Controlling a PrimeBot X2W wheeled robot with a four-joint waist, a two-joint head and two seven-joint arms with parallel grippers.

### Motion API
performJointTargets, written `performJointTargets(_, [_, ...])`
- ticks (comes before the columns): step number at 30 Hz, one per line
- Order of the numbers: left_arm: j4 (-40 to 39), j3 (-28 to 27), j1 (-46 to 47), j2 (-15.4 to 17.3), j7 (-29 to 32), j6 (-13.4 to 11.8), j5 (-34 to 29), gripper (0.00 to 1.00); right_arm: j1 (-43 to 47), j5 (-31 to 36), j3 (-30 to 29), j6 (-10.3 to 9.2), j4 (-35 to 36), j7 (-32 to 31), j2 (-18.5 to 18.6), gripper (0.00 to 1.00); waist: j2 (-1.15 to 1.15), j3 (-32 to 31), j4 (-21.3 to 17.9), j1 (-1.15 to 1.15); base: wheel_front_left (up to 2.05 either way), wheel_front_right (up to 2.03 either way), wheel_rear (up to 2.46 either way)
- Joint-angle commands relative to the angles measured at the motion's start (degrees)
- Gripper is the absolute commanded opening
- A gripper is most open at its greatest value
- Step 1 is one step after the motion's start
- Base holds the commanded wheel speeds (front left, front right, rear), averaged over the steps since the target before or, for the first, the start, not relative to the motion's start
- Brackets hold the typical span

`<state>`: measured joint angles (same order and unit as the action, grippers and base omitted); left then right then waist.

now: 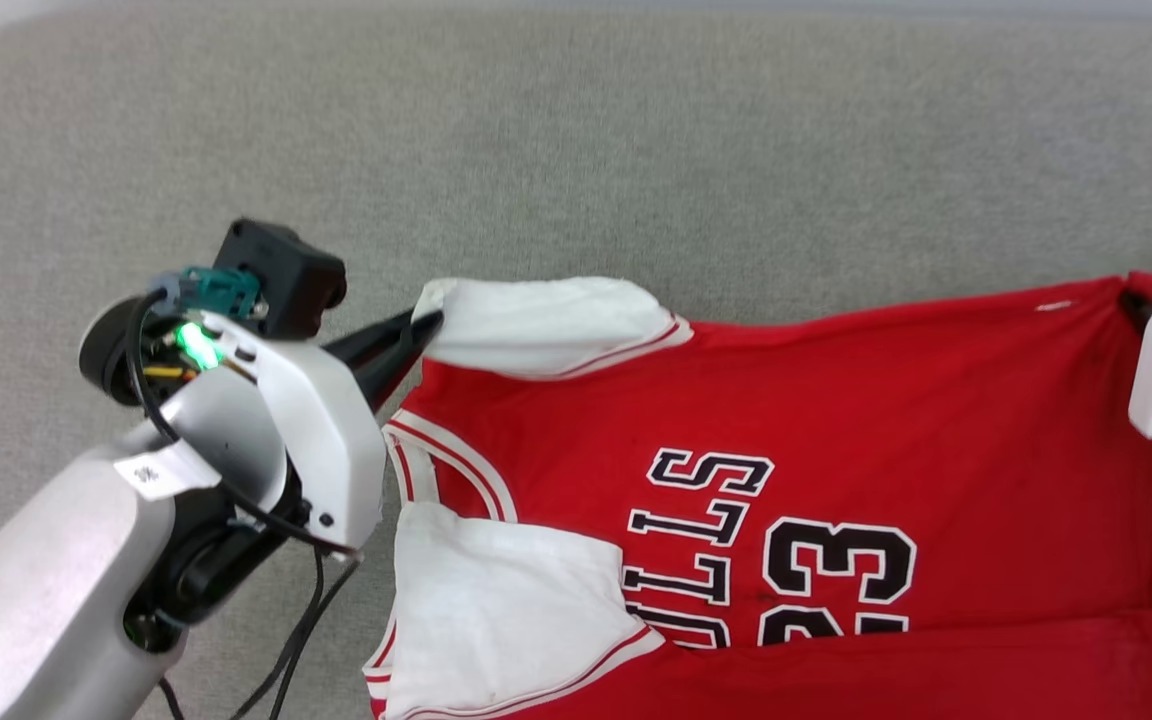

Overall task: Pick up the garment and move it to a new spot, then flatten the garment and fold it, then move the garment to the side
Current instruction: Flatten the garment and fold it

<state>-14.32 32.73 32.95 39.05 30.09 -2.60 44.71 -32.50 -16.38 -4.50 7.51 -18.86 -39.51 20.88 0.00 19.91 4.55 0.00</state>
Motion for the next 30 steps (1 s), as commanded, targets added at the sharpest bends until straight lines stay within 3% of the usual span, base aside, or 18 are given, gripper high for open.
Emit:
performJointTargets(1, [0.1,-0.3,-1.3,0.3,-0.6,-0.5,0.4,0.0,1.6,-1.0,0.0,-0.05,0.4,0.8,-0.2,0.0,0.0,-2.0,-0.4,0.0,0.0,0.0,0.0])
performJointTargets(16, [-1.8,1.2,-14.8,1.7,-3.7,-3.1,3.1,0.0,18.5,-9.4,-2.9,-0.05,7.5,3.4,-0.7,0.0,0.0,-10.4,-0.1,0.0,0.0,0.0,0.0])
performJointTargets(22, [-1.3,2.4,-20.6,3.1,-4.7,-3.5,3.6,0.0,25.8,-12.2,-2.1,-0.05,11.9,1.3,0.1,0.0,0.0,-11.3,-0.1,0.0,0.0,0.0,0.0])
performJointTargets(30, [1.7,5.1,-24.9,2.4,-5.6,-3.1,3.7,0.0,32.0,-14.7,-0.7,-0.05,15.1,-1.4,2.4,0.0,0.0,-11.3,-0.2,0.0,0.0,0.0,0.0])
